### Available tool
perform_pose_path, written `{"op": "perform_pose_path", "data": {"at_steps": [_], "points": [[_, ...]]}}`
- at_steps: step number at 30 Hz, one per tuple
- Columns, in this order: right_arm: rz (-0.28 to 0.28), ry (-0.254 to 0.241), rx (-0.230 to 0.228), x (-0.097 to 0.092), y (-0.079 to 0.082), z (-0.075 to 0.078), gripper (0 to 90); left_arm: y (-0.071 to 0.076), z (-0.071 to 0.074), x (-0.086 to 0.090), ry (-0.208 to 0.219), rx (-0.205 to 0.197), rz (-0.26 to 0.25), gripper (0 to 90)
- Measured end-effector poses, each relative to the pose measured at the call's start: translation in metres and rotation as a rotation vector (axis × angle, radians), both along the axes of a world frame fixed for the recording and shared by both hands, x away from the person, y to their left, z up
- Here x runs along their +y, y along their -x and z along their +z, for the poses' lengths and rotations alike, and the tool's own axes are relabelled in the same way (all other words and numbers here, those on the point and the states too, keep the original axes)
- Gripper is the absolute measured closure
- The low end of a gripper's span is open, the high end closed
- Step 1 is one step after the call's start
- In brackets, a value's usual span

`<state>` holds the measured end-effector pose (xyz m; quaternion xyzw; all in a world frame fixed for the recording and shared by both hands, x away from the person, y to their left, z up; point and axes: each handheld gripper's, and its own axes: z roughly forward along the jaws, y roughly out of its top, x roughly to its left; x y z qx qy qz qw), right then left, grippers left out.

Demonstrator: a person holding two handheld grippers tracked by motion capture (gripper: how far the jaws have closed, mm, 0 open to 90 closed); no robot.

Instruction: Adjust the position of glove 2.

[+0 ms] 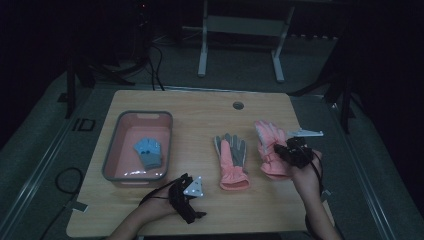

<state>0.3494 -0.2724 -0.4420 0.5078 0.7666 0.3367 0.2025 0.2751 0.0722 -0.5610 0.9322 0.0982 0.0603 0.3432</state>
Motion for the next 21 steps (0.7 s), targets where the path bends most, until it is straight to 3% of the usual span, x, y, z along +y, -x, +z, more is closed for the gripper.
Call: {"op": "perform_pose_path", "data": {"at_steps": [5, 10, 15, 17, 21], "points": [[0.010, -0.050, -0.043, 0.028, 0.011, 0.022, 89.5, 0.001, 0.001, 0.000, -0.001, -0.003, 0.001, 2.4], [0.017, -0.058, -0.063, 0.058, 0.019, 0.032, 89.6, 0.001, 0.001, 0.000, 0.004, -0.001, 0.003, 2.4], [0.024, -0.058, -0.046, 0.078, 0.022, 0.027, 89.6, 0.000, 0.001, 0.000, -0.004, -0.010, -0.002, 2.4], [0.025, -0.077, -0.038, 0.089, 0.024, 0.018, 89.6, 0.000, 0.002, 0.001, 0.000, -0.009, 0.000, 2.4], [0.019, -0.107, -0.014, 0.093, 0.025, 0.009, 89.6, 0.000, 0.002, 0.001, -0.001, -0.010, 0.000, 2.4]]}}
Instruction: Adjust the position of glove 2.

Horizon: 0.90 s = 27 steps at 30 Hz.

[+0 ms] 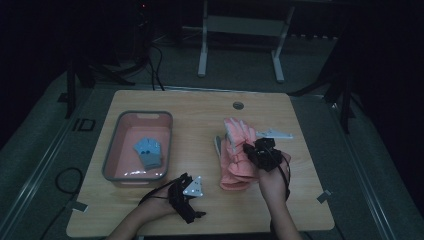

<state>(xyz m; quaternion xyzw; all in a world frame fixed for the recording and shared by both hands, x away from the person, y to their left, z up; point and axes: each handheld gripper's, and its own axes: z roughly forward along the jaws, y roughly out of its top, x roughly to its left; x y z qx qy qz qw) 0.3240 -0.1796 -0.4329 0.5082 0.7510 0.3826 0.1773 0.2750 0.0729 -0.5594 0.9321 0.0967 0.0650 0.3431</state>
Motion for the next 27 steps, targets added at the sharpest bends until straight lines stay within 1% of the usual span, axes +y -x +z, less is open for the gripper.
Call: {"op": "perform_pose_path", "data": {"at_steps": [2, 4, 6, 8, 11, 15, 19, 21, 23, 24, 26, 27], "points": [[-0.004, -0.002, 0.028, 0.004, 0.000, -0.009, 89.5, 0.000, 0.000, -0.001, -0.001, 0.000, 0.000, 2.4], [-0.013, 0.011, 0.038, 0.007, -0.001, -0.015, 89.4, 0.001, -0.001, -0.001, -0.003, 0.000, -0.001, 2.4], [-0.015, 0.010, 0.059, 0.010, -0.002, -0.022, 89.4, 0.001, -0.001, -0.002, -0.004, -0.002, 0.000, 2.4], [-0.025, 0.035, 0.067, 0.015, -0.005, -0.029, 89.4, 0.001, -0.001, -0.002, -0.007, -0.005, 0.002, 2.4], [-0.028, 0.035, 0.093, 0.020, -0.009, -0.038, 89.2, 0.000, -0.001, -0.001, -0.006, -0.002, 0.002, 2.4], [-0.027, 0.057, 0.096, 0.026, -0.012, -0.048, 88.4, 0.001, -0.001, -0.001, -0.005, -0.002, 0.003, 2.4], [-0.016, 0.060, 0.107, 0.028, -0.014, -0.057, 88.1, 0.001, -0.001, -0.002, -0.003, -0.009, 0.003, 2.4], [-0.016, 0.048, 0.107, 0.027, -0.014, -0.058, 86.9, 0.001, -0.001, -0.001, -0.002, -0.007, 0.007, 2.4], [-0.004, 0.044, 0.095, 0.026, -0.014, -0.056, 84.2, 0.000, -0.001, 0.000, -0.007, -0.009, 0.012, 2.4], [0.007, 0.031, 0.097, 0.025, -0.014, -0.054, 82.2, -0.001, -0.001, 0.000, -0.005, -0.006, 0.016, 2.4], [0.046, 0.020, 0.082, 0.023, -0.013, -0.049, 77.6, -0.001, -0.001, 0.000, -0.002, -0.002, 0.026, 2.4], [0.078, 0.000, 0.057, 0.020, -0.011, -0.044, 75.7, -0.002, -0.001, 0.000, -0.002, -0.001, 0.027, 2.4]]}}
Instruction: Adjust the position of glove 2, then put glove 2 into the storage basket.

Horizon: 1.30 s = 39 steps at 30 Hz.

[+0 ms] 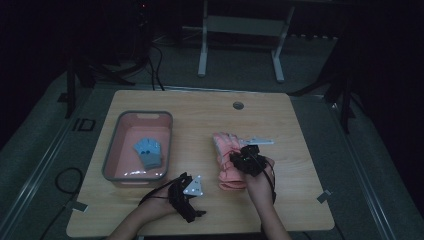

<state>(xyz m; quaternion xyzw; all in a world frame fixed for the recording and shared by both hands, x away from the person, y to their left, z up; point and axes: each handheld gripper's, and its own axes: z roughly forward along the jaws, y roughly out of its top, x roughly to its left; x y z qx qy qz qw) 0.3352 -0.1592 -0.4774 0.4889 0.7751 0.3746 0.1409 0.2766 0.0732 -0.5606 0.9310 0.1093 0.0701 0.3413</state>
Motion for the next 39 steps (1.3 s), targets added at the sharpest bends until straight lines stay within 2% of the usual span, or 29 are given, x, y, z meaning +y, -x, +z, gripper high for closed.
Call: {"op": "perform_pose_path", "data": {"at_steps": [2, 4, 6, 8, 9, 10, 12, 14, 16, 19, 21, 23, 26, 28, 29, 34, 35, 37, 39], "points": [[0.019, 0.003, -0.013, -0.004, 0.001, 0.006, 69.8, 0.000, 0.000, 0.000, 0.008, 0.005, 0.007, 2.4], [0.056, -0.014, -0.011, -0.008, 0.000, 0.011, 56.9, 0.000, 0.001, -0.001, 0.007, 0.007, 0.007, 2.4], [0.087, 0.019, -0.029, -0.012, -0.001, 0.017, 43.3, 0.001, 0.002, 0.000, 0.018, 0.002, 0.017, 2.4], [0.151, -0.011, -0.027, -0.019, -0.002, 0.022, 28.8, 0.001, 0.004, 0.000, 0.024, -0.016, 0.026, 2.4], [0.174, -0.018, -0.020, -0.021, -0.002, 0.023, 26.8, 0.001, 0.005, 0.000, 0.033, -0.017, 0.039, 2.4], [0.206, -0.035, -0.025, -0.025, -0.001, 0.025, 20.2, 0.001, 0.006, 0.000, 0.036, -0.015, 0.044, 2.4], [0.228, -0.068, -0.027, -0.031, -0.001, 0.027, 14.0, 0.000, 0.007, 0.000, 0.042, -0.010, 0.062, 2.4], [0.230, -0.060, -0.041, -0.036, -0.001, 0.028, 13.7, -0.001, 0.008, 0.000, 0.031, -0.004, 0.080, 2.4], [0.231, -0.077, -0.074, -0.043, -0.002, 0.029, 13.9, 0.000, 0.009, 0.000, 0.026, 0.005, 0.102, 2.4], [0.270, -0.006, -0.136, -0.050, -0.003, 0.026, 14.0, 0.002, 0.012, -0.001, 0.029, 0.029, 0.125, 2.4], [0.279, 0.026, -0.165, -0.056, -0.003, 0.025, 14.0, 0.004, 0.015, -0.001, 0.048, 0.046, 0.139, 2.4], [0.296, 0.036, -0.166, -0.061, -0.002, 0.024, 14.3, 0.006, 0.021, -0.003, 0.053, 0.054, 0.165, 2.4], [0.284, 0.037, -0.141, -0.072, -0.001, 0.028, 14.8, 0.009, 0.033, -0.005, 0.054, 0.057, 0.180, 2.5], [0.279, 0.057, -0.127, -0.076, 0.000, 0.030, 13.8, 0.013, 0.044, -0.007, 0.091, 0.058, 0.183, 2.8], [0.282, 0.064, -0.135, -0.080, 0.000, 0.031, 13.6, 0.014, 0.048, -0.007, 0.105, 0.056, 0.185, 3.7], [0.307, 0.016, -0.107, -0.091, -0.002, 0.034, 11.1, 0.011, 0.077, -0.012, 0.148, 0.028, 0.203, 4.5], [0.307, 0.022, -0.115, -0.092, -0.002, 0.033, 11.2, 0.009, 0.081, -0.013, 0.151, 0.024, 0.214, 4.6], [0.310, 0.049, -0.132, -0.094, -0.002, 0.033, 16.0, 0.001, 0.092, -0.015, 0.172, 0.020, 0.241, 5.9], [0.299, 0.078, -0.147, -0.096, -0.003, 0.031, 24.8, -0.006, 0.101, -0.019, 0.182, 0.011, 0.267, 6.7]]}}
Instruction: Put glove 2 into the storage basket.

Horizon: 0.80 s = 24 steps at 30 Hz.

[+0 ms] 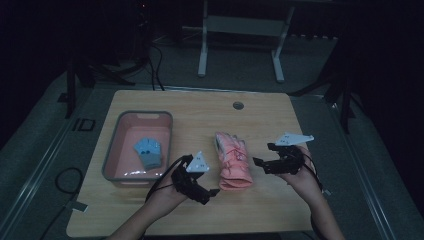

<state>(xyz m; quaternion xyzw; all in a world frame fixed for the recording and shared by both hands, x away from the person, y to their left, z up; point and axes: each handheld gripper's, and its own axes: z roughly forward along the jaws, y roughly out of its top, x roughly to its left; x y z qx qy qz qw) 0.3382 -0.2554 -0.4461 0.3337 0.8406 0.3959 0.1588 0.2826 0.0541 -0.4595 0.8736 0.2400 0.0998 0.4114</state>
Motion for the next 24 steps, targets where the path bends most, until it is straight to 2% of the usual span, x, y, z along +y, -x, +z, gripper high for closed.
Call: {"op": "perform_pose_path", "data": {"at_steps": [1, 3, 7, 10, 12, 14, 18, 21, 24], "points": [[-0.013, 0.003, -0.010, -0.002, -0.001, -0.001, 28.0, -0.003, 0.003, -0.002, -0.002, -0.003, 0.006, 6.7], [-0.023, -0.012, -0.001, -0.005, -0.004, -0.003, 37.2, -0.012, 0.008, -0.007, -0.003, -0.006, 0.028, 6.8], [-0.030, 0.001, -0.005, -0.006, -0.011, -0.006, 43.1, -0.031, 0.015, -0.018, -0.012, -0.007, 0.067, 6.9], [-0.033, 0.003, -0.005, -0.004, -0.017, -0.010, 49.9, -0.044, 0.017, -0.026, -0.024, -0.033, 0.112, 16.2], [-0.045, -0.011, -0.011, -0.001, -0.021, -0.011, 52.6, -0.053, 0.018, -0.031, -0.037, -0.036, 0.128, 16.2], [-0.047, -0.028, 0.005, 0.001, -0.024, -0.012, 52.9, -0.059, 0.019, -0.035, -0.033, -0.033, 0.135, 21.0], [-0.038, -0.013, -0.005, 0.012, -0.028, -0.013, 49.5, -0.069, 0.018, -0.045, -0.061, -0.018, 0.165, 21.6], [-0.033, -0.011, -0.012, 0.020, -0.030, -0.014, 44.4, -0.081, 0.012, -0.051, -0.070, 0.039, 0.209, 21.5], [-0.031, -0.013, 0.016, 0.025, -0.033, -0.020, 42.4, -0.089, -0.001, -0.053, -0.084, 0.076, 0.244, 20.4]]}}
